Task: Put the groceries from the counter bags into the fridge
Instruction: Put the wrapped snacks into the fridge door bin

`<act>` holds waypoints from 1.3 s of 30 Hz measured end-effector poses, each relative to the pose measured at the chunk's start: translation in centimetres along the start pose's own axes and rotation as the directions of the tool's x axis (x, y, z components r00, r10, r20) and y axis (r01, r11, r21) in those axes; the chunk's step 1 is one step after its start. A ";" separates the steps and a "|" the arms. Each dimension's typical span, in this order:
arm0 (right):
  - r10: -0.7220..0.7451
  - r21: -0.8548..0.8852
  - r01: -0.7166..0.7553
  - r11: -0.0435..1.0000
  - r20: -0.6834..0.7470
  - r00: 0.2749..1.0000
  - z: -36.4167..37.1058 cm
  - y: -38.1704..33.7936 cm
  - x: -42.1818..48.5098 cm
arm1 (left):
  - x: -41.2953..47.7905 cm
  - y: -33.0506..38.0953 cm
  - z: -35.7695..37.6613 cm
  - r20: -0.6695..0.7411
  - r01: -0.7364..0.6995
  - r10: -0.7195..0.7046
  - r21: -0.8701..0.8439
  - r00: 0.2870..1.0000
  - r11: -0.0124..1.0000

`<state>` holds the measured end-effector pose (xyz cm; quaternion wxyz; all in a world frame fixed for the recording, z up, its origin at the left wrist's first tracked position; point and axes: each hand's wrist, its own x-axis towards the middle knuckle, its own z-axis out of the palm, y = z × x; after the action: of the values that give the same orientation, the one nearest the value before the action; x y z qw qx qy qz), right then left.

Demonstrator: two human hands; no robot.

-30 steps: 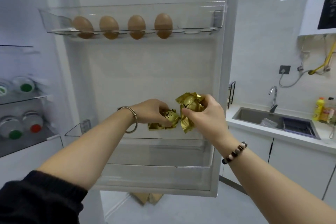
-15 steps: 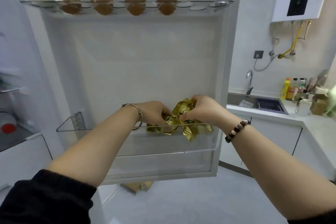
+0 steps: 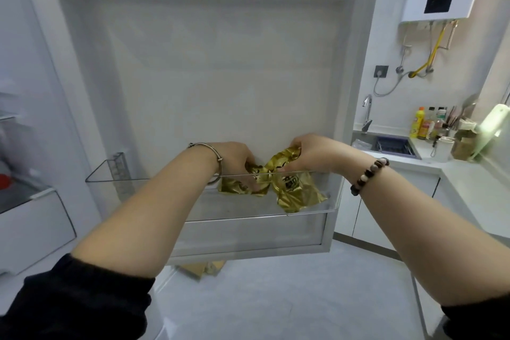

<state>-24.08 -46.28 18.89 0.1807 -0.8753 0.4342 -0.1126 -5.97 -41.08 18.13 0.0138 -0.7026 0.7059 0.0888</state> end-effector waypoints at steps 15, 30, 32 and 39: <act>-0.075 0.067 0.064 0.996 0.179 0.981 0.0 0.2 0.3 | -1.2 -0.3 -0.3 0.007 0.038 -0.037 -0.027 0.999 0.999; -0.114 0.081 0.107 0.991 0.091 0.989 0.2 0.6 0.6 | -0.9 -0.1 -0.2 -0.058 0.031 -0.038 -0.109 0.998 0.994; -0.112 0.066 0.111 0.992 0.007 0.994 0.3 0.8 0.7 | -0.9 -0.2 -0.2 -0.086 0.036 -0.048 -0.144 0.995 0.989; -0.160 0.172 0.145 0.974 0.079 0.984 -0.1 0.8 0.0 | -0.9 -0.1 -0.3 -0.132 0.042 -0.066 -0.180 0.989 0.983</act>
<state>-24.71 -46.74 18.67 0.2634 -0.8923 0.3459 -0.1213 -5.81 -40.27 18.58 -0.0949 -0.7244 0.6752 0.1018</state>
